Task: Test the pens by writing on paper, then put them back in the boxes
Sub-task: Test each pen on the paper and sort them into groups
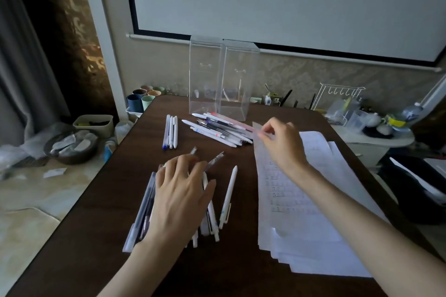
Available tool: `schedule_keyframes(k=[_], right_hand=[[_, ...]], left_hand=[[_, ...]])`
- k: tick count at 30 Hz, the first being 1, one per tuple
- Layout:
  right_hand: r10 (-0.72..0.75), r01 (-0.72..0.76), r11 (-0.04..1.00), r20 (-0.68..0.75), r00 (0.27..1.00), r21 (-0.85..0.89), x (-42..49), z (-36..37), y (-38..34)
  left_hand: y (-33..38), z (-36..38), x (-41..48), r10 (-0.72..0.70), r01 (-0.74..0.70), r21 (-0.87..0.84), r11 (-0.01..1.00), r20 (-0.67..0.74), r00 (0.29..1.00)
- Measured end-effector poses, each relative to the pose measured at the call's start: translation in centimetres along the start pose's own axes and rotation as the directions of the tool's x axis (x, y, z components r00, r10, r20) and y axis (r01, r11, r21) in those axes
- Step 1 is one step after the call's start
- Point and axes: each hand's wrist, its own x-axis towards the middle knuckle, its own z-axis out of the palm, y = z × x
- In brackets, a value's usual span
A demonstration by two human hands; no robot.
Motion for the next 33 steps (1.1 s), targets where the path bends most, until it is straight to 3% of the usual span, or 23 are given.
schedule_keyframes(k=[4,8,11,13,17,22,24,26,27,29,31,33], right_hand=[[-0.038,-0.006,0.966,0.162,0.986,0.260,-5.1,-6.1,1.5],[-0.097,0.089,0.971,0.022,0.995,0.221,-8.8,-8.7,4.6],[-0.044,0.051,0.971,-0.038,0.998,0.232,-10.2,-9.6,7.0],[-0.054,0.063,0.981,-0.049,0.997,0.185,-10.8,-9.6,8.2],[-0.167,0.167,0.986,-0.018,0.986,0.027,-11.8,-8.4,9.1],[-0.318,0.301,0.938,-0.081,0.945,-0.171,-11.1,-7.7,7.5],[-0.316,0.297,0.941,-0.109,0.942,-0.165,-11.1,-7.7,7.3],[-0.144,0.153,0.981,-0.084,0.986,0.121,-11.6,-7.9,7.2],[-0.018,0.026,0.935,-0.024,1.000,0.353,-11.8,-8.2,7.0],[0.143,-0.192,0.692,0.128,0.981,0.695,-12.1,-8.9,6.6],[0.150,-0.276,0.532,0.232,0.961,0.801,-12.2,-9.1,6.5],[0.080,-0.315,0.472,0.316,0.945,0.823,-12.3,-8.8,6.4]], left_hand=[[3.0,0.4,1.3,0.054,-0.050,-0.159,0.986,0.017,0.998],[7.1,1.5,2.7,0.135,-0.123,-0.194,0.973,0.048,0.990],[8.7,2.9,2.9,0.086,-0.041,-0.374,0.927,0.104,0.991],[8.8,3.7,2.6,0.095,-0.056,-0.446,0.893,0.064,0.993],[7.8,4.4,2.3,0.199,-0.195,-0.358,0.913,-0.025,0.980],[8.4,3.7,2.0,0.242,-0.244,-0.456,0.856,-0.063,0.968],[8.9,3.2,1.8,0.202,-0.218,-0.535,0.816,-0.088,0.975],[9.3,2.7,1.7,0.145,-0.152,-0.618,0.771,-0.062,0.988],[9.5,2.8,1.6,0.135,-0.129,-0.629,0.766,-0.039,0.990],[9.8,3.0,1.4,0.171,-0.122,-0.609,0.784,0.022,0.985],[10.0,3.4,0.9,0.265,-0.189,-0.558,0.808,0.058,0.962],[10.3,3.7,0.4,0.343,-0.254,-0.514,0.819,0.085,0.935]])
